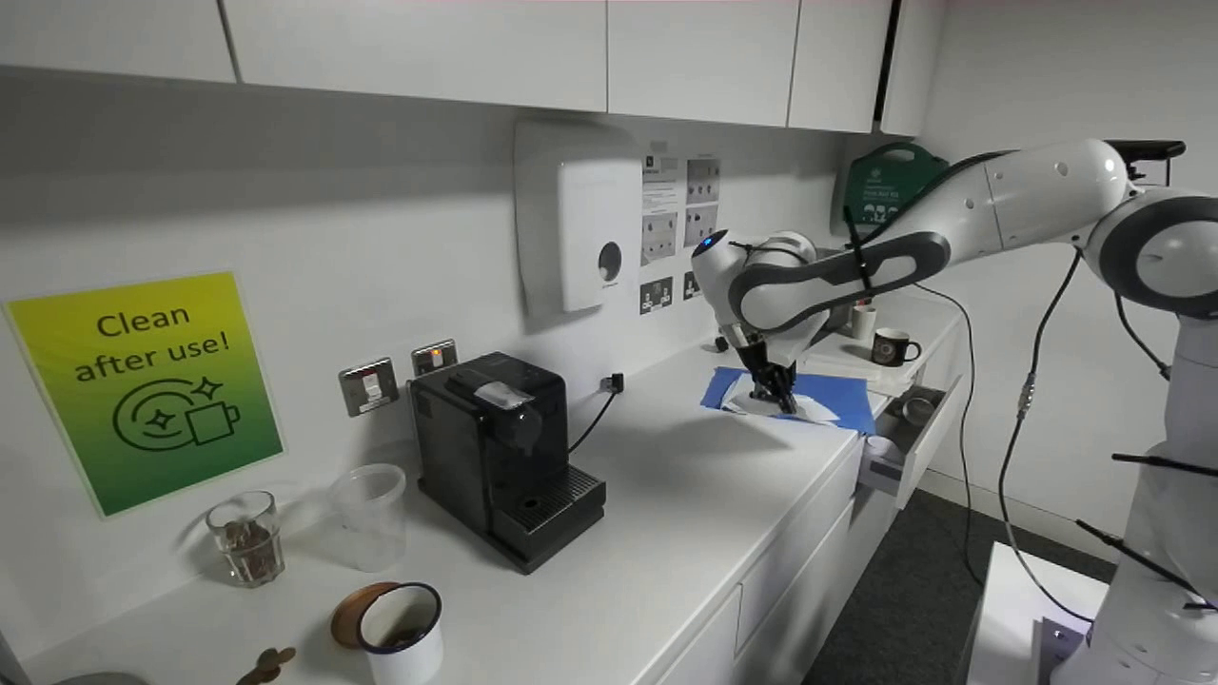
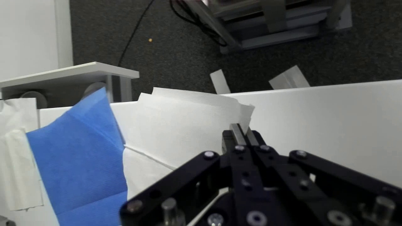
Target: Pick up the napkin from the counter and put it on the blue cloth
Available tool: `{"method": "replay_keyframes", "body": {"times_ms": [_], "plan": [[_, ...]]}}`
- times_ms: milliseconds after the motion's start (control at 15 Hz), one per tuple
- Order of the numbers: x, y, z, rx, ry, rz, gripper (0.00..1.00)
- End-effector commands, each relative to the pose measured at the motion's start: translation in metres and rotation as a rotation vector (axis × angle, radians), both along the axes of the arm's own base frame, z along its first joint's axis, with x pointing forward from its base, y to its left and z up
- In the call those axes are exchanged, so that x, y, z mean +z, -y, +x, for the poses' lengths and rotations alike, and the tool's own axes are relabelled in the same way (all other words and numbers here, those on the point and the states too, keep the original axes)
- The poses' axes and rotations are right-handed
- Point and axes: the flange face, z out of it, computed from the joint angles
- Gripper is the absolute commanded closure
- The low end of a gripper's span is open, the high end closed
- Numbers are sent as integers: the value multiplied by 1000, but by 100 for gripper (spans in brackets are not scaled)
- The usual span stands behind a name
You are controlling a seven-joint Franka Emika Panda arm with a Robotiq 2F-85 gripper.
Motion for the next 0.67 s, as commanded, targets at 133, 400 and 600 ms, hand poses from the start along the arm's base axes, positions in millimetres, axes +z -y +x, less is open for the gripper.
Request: {"method": "replay_keyframes", "body": {"times_ms": [133, 400, 600], "plan": [[-5, 36, 5, 163, -116, -159, 100], [-11, 61, 12, 248, -157, -206, 100], [-15, 81, 16, 270, -173, -218, 100]]}}
